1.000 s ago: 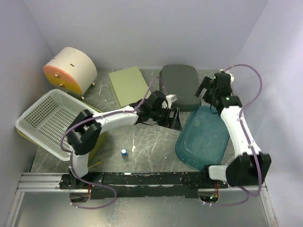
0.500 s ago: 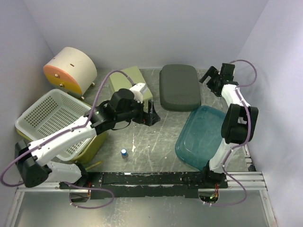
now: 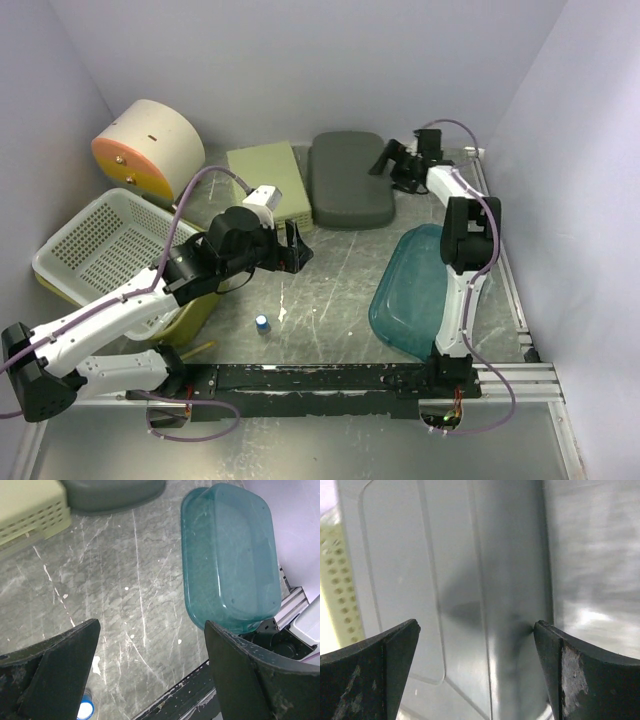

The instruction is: Turn the large container upside down

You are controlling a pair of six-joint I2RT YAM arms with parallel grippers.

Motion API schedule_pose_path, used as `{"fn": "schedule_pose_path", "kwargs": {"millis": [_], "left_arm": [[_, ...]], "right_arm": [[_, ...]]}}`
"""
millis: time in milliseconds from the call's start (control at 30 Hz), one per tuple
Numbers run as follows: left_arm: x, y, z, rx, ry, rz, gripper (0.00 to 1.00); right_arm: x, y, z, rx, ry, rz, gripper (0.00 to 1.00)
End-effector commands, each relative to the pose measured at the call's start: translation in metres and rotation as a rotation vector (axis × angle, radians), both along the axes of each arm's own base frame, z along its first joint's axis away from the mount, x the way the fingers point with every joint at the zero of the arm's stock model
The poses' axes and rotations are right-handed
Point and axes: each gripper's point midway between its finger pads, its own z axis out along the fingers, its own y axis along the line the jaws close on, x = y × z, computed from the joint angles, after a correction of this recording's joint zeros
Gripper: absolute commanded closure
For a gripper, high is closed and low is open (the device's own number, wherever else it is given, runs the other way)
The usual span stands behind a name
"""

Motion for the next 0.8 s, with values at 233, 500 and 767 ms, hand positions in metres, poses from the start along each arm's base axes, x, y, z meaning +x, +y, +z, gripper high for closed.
{"fn": "schedule_pose_path", "kwargs": {"millis": [233, 500, 767], "left_arm": [[0.006, -0.009, -0.012, 0.009, 0.019, 0.001, 0.04], [0.012, -0.024, -0.030, 0.041, 0.023, -0.041, 0.04], [0.007, -0.040, -0.051, 0.050, 0.046, -0.134, 0.04]], "right_arm": [[-0.029, -0.002, 0.081, -0.074, -0.066, -0.026, 0.00], [-0.141, -0.019, 0.141, -0.284, -0.052, -0.133, 0.00], [-0.284, 0.024, 0.126, -0.110, 0.098, -0.077, 0.00]]}}
